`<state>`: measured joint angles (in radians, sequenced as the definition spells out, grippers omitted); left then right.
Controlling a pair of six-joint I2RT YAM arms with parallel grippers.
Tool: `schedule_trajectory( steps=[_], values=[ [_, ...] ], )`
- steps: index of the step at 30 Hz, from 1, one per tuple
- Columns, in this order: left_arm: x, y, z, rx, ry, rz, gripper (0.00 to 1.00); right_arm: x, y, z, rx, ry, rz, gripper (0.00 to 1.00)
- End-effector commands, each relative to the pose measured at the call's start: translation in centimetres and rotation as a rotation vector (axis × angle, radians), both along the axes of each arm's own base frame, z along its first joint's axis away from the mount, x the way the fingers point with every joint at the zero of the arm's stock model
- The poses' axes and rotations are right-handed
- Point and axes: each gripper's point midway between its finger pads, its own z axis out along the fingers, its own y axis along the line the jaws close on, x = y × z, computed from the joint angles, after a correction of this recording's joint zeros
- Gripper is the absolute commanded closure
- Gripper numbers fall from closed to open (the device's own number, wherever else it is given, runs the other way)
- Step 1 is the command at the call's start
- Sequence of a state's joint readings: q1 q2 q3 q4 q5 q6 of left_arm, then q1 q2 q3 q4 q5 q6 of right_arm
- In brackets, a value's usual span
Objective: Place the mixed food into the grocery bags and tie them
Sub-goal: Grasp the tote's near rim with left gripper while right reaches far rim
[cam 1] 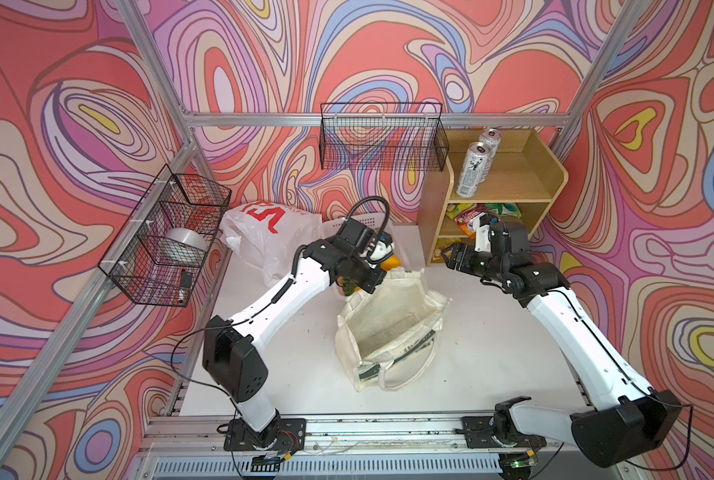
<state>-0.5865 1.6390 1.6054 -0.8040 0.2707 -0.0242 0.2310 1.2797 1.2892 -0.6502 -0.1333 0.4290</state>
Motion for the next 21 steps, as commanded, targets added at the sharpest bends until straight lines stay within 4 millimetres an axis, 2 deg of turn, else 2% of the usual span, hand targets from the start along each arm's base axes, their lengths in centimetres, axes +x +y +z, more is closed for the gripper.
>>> schedule_trajectory(
  steps=[1, 6, 11, 16, 19, 20, 21],
  values=[
    [2.2, 4.3, 2.7, -0.019, -0.103, 0.198, 1.00, 1.0, 1.2, -2.6, 0.030, 0.046, 0.028, 0.22],
    [1.7, 8.0, 3.2, 0.045, -0.150, 0.271, 1.00, 2.1, 3.2, -7.4, 0.044, 0.135, 0.059, 0.25],
    [1.4, 10.8, 3.3, 0.040, -0.150, 0.351, 1.00, 2.4, 7.4, -12.3, 0.057, 0.222, 0.126, 0.31],
    [-0.6, 10.7, 3.1, -0.028, -0.097, 0.342, 1.00, 3.2, 11.6, -15.1, 0.068, 0.251, 0.175, 0.31],
    [-1.6, 10.9, 2.6, -0.045, -0.077, 0.352, 1.00, 3.8, 14.3, -15.6, 0.084, 0.259, 0.209, 0.35],
    [-1.7, 11.1, 2.5, -0.041, -0.077, 0.360, 1.00, 3.9, 15.3, -17.1, 0.079, 0.290, 0.221, 0.37],
    [-1.9, 11.3, 2.3, -0.036, -0.077, 0.366, 1.00, 4.0, 16.1, -17.4, 0.080, 0.297, 0.229, 0.37]
  ],
)
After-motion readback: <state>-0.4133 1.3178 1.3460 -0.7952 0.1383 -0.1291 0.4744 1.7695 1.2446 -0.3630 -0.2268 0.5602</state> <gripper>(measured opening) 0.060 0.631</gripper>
